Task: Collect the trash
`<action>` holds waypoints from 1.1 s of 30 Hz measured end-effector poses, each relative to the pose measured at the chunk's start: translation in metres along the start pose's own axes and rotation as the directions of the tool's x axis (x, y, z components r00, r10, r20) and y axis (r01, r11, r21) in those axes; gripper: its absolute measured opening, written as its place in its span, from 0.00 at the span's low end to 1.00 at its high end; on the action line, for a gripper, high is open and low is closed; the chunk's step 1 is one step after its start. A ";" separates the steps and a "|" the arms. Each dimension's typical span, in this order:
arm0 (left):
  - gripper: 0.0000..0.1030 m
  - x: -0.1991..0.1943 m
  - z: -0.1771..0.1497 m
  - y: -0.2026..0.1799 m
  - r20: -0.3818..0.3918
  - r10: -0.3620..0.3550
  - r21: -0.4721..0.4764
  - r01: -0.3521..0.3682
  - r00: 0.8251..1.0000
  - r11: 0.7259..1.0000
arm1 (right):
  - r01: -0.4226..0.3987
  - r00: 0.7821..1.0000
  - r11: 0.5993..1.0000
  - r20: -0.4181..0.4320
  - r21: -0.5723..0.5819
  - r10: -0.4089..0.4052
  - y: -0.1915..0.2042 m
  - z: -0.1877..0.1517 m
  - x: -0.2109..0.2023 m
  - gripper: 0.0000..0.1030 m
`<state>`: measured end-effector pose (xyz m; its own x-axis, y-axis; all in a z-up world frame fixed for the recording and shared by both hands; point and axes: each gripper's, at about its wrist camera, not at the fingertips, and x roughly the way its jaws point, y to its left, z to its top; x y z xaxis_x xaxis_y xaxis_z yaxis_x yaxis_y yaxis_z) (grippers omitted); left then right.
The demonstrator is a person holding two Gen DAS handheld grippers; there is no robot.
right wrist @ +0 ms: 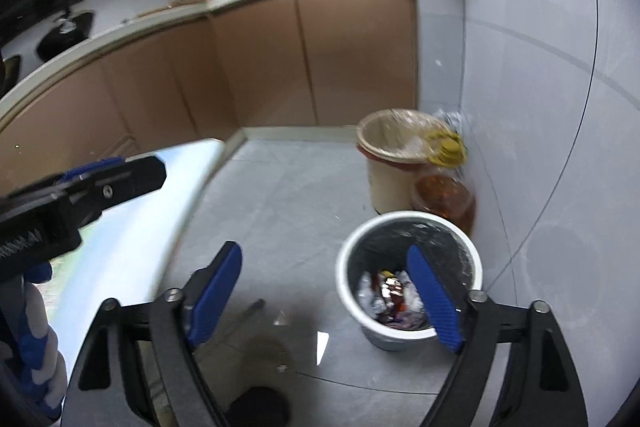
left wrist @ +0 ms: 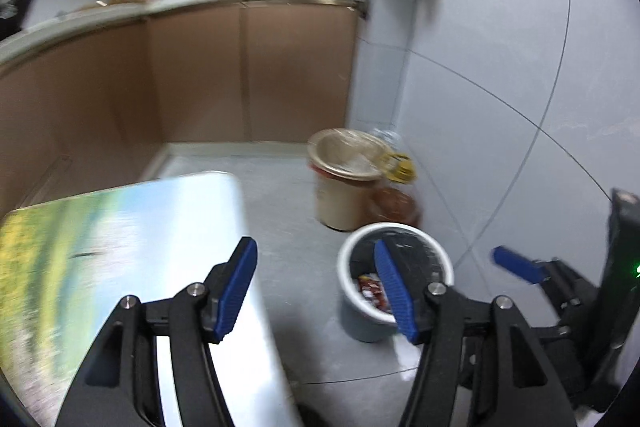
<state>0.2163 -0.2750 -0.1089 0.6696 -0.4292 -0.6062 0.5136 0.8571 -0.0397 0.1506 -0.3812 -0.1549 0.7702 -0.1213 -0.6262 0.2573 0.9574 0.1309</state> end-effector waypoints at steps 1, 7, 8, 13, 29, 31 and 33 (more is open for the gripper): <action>0.58 -0.019 -0.003 0.009 0.027 0.051 0.000 -0.051 0.998 0.999 | -0.003 1.000 1.000 0.018 -0.012 0.003 0.011 0.001 -0.012 0.90; 0.71 -0.109 -0.016 0.048 0.154 0.232 -0.052 -0.227 0.960 0.973 | -0.002 0.993 0.995 0.114 -0.097 0.013 0.068 0.006 -0.075 1.00; 0.72 -0.124 -0.019 0.054 0.173 0.257 -0.064 -0.249 0.951 0.966 | 0.004 0.991 0.994 0.130 -0.112 0.011 0.077 0.007 -0.086 1.00; 0.76 -0.183 -0.032 0.080 0.222 0.351 -0.113 -0.334 0.910 0.936 | 0.010 0.981 0.987 0.191 -0.157 0.021 0.109 0.007 -0.129 1.00; 0.78 -0.300 -0.070 0.096 0.360 0.476 -0.225 -0.420 0.803 0.879 | 0.039 0.937 0.970 0.347 -0.239 0.048 0.157 -0.011 -0.228 1.00; 0.78 -0.307 -0.072 0.095 0.369 0.480 -0.225 -0.424 0.796 0.877 | 0.042 0.931 0.970 0.361 -0.241 0.050 0.158 -0.013 -0.235 1.00; 0.78 -0.314 -0.075 0.092 0.380 0.483 -0.229 -0.426 0.789 0.875 | 0.040 0.926 0.970 0.373 -0.240 0.054 0.159 -0.014 -0.242 1.00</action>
<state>0.0132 -0.0403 0.0184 0.9801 -0.0329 -0.1957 0.0418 0.9983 0.0416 -0.0028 -0.1963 0.0066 0.9450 -0.1587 -0.2859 0.1408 0.9866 -0.0823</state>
